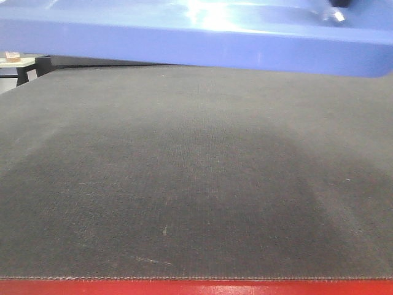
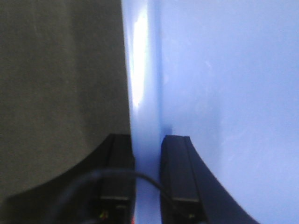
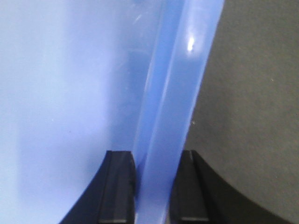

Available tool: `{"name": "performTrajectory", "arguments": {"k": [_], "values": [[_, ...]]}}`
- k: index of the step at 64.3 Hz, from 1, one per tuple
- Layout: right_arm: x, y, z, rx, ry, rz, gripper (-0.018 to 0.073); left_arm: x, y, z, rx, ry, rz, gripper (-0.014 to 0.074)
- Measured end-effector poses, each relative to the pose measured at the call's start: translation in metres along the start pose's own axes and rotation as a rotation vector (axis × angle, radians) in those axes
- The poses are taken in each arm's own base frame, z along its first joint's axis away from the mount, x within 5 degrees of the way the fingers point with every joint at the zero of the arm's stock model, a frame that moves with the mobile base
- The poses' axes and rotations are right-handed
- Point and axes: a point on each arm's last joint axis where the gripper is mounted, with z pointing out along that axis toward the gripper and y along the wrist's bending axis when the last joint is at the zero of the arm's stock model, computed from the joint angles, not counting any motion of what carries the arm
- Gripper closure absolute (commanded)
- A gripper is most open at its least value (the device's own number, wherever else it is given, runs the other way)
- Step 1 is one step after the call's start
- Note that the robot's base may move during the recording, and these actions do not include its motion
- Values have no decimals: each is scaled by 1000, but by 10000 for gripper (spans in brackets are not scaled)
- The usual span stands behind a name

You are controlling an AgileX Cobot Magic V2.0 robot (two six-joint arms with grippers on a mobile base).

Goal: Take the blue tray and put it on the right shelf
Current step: 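Hold the tray with both grippers while the base backs away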

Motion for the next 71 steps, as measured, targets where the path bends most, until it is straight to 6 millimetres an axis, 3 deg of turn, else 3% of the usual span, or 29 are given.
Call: {"name": "performTrajectory", "arguments": {"k": [14,71], "values": [[6,-5,-11,11,1,-8,503,7,-8,9,10,30,-2,636],[6,-5,-10,12,3,-8,503,7,-8,9,10,28,-7,645]]}}
